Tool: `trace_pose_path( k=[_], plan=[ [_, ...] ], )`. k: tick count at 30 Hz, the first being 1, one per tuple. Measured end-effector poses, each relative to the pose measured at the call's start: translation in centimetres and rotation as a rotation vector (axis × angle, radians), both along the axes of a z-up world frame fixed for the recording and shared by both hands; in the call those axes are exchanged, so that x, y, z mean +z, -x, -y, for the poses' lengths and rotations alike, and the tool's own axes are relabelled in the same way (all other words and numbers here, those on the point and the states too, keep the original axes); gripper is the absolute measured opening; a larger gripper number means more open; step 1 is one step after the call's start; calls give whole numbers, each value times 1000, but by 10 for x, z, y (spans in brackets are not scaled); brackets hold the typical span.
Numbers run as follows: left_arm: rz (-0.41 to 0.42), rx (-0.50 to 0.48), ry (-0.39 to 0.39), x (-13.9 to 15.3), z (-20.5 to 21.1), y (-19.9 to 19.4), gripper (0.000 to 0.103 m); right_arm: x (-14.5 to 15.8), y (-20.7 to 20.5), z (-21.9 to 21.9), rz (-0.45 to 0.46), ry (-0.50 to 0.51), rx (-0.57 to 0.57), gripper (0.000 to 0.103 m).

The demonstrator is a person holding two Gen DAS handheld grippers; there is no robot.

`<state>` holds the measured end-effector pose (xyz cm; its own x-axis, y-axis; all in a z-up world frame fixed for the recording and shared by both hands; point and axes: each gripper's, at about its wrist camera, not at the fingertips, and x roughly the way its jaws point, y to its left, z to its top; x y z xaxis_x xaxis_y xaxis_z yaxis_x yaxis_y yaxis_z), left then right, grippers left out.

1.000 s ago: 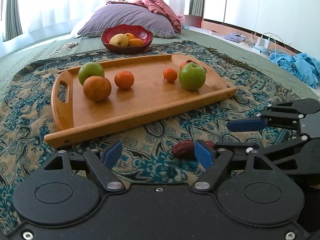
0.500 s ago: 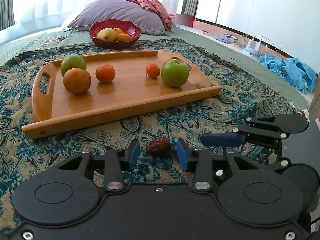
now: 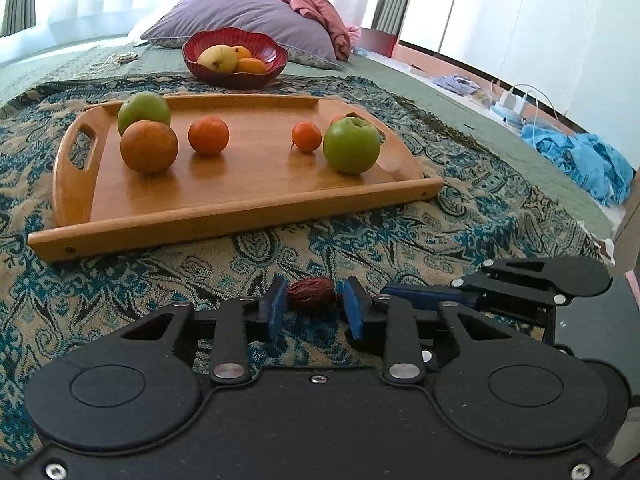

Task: Organize fruits
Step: 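Grasp a red date with the left gripper while the right gripper grasps another date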

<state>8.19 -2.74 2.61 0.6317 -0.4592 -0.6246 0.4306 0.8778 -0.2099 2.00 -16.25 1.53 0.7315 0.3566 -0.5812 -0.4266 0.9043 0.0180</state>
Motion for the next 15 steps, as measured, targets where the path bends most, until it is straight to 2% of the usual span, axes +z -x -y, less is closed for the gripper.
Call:
trace_pose_path(
  k=[2, 4, 7, 15],
  plan=[
    [21, 29, 12, 1, -2, 1, 21, 0, -1, -2, 2, -8, -1, 32],
    [68, 55, 14, 5, -5, 6, 20, -1, -1, -3, 10, -9, -9, 22],
    [89, 56, 5, 10, -7, 8, 20, 2, 2, -4, 35, -5, -5, 22],
    [54, 56, 7, 3, -6, 10, 21, 9, 7, 5, 78, 25, -63, 22]
  ],
)
